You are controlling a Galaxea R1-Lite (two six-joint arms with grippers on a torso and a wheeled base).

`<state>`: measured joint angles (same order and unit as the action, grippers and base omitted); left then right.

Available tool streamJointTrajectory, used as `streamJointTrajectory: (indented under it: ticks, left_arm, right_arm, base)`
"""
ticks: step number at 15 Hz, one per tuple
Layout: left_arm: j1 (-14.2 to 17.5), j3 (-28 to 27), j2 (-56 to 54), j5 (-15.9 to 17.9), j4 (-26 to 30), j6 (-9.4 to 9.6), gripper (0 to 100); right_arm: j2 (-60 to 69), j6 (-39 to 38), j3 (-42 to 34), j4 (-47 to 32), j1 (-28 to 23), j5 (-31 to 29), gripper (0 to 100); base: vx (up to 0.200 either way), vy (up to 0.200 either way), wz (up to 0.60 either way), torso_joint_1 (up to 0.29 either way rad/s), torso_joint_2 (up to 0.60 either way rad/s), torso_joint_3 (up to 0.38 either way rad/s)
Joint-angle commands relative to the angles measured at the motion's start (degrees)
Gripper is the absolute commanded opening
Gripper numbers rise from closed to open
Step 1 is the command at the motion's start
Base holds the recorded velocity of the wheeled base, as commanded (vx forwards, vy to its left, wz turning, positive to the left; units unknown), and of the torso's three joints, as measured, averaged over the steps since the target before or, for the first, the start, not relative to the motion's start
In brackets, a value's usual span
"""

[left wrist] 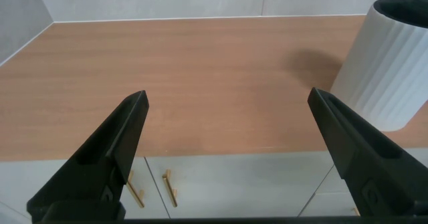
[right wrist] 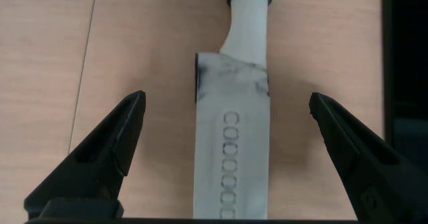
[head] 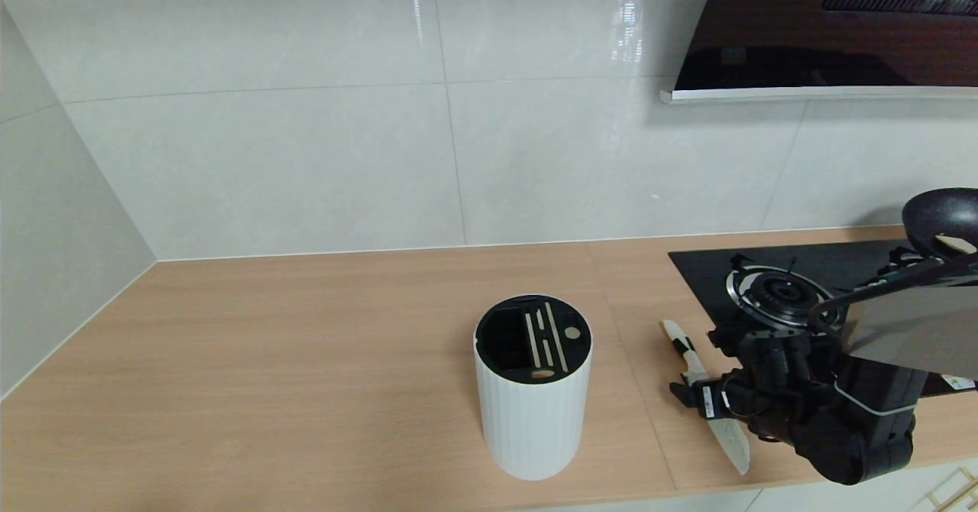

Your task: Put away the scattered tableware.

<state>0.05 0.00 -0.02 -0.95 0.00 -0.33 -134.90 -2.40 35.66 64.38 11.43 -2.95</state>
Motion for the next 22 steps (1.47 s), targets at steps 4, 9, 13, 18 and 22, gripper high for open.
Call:
streamJointTrajectory:
  ticks: [4,9,13,18,22]
  left_arm:
    - [0.0,0.0,0.0,0.0,0.0,-0.02,100]
    - [0.0,0.0,0.0,0.0,0.0,-0.02,100]
    - [0.0,0.0,0.0,0.0,0.0,-0.11,100]
    - [0.0,0.0,0.0,0.0,0.0,-0.02,100]
    - [0.0,0.0,0.0,0.0,0.0,1.03,100]
  right_arm:
    - [-1.0,0.0,0.2,0.6,0.1,-0.6,100]
    - [-1.5,0.1,0.6,0.6,0.1,-0.6,0]
    - [-2.1,0.4,0.5,0.6,0.2,-0.6,0]
    - [-2.0,0.4,0.4,0.6,0.3,-0.7,0]
    - [-0.2,0.3,-1.4,5.2,0.2,-2.0,0]
  base:
    - [0.0,0.0,0.0,0.0,0.0,0.0]
    - [0.0,0.0,0.0,0.0,0.0,0.0]
    - [0.0,0.0,0.0,0.0,0.0,0.0]
    - [0.0,0.0,0.0,0.0,0.0,0.0]
    - [0.0,0.0,0.0,0.0,0.0,0.0]
